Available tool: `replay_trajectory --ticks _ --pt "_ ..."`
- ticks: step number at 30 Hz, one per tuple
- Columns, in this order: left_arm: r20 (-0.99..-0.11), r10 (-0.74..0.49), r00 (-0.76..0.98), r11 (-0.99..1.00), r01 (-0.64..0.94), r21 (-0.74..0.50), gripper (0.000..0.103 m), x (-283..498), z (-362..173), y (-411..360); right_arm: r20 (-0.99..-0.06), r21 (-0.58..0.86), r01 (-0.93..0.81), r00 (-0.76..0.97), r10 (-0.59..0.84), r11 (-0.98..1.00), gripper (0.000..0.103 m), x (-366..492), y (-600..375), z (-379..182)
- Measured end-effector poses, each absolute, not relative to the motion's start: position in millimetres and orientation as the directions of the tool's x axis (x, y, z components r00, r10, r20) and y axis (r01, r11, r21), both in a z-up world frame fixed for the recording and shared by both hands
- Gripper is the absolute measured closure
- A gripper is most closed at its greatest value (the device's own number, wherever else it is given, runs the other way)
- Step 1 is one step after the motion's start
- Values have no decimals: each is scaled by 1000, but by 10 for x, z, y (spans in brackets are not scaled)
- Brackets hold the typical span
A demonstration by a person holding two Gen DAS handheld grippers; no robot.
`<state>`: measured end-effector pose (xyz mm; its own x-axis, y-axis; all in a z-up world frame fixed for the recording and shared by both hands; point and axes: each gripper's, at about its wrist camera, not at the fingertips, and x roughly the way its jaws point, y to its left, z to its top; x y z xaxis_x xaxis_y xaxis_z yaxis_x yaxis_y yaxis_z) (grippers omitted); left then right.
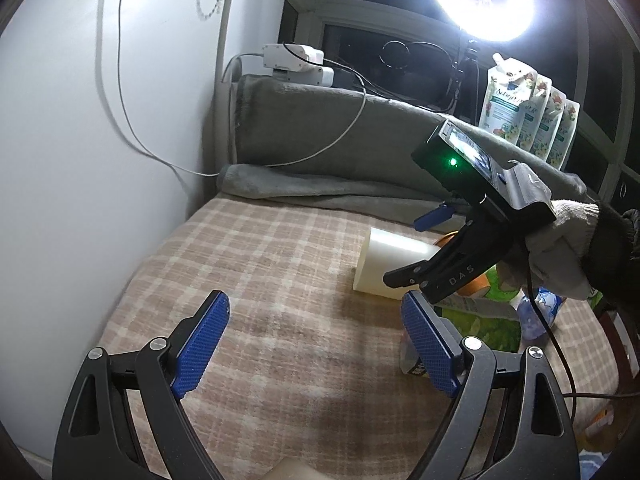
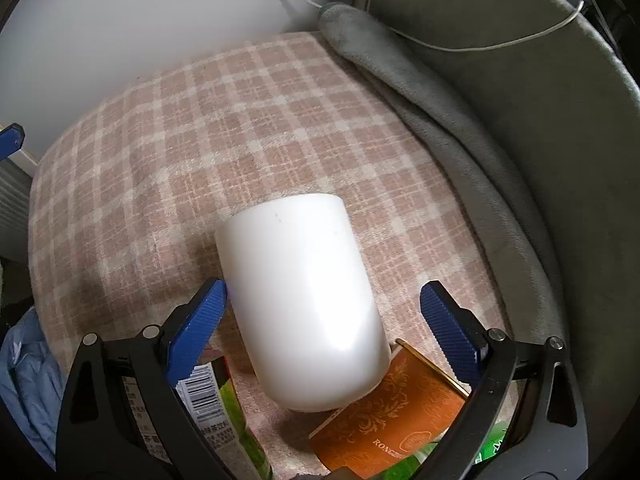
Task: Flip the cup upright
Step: 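Move the right gripper over the white cup lying on its side and grasp it, then lift the white cup with the right gripper and rotate it upright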
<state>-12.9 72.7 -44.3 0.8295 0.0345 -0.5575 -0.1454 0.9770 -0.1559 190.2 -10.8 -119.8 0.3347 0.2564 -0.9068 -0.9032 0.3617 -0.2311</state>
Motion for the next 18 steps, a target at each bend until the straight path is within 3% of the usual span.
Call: replay_trajectory --ticks 7,18 --pt "-557 39 830 976 -151 -156 15 -123 -443 747 -921 -194 -911 297 254 364 24 1875 -83 -1226" --pt "-537 45 842 978 -147 -149 15 -173 -389 733 -859 -152 -853 364 361 499 26 1941 -352 -969"
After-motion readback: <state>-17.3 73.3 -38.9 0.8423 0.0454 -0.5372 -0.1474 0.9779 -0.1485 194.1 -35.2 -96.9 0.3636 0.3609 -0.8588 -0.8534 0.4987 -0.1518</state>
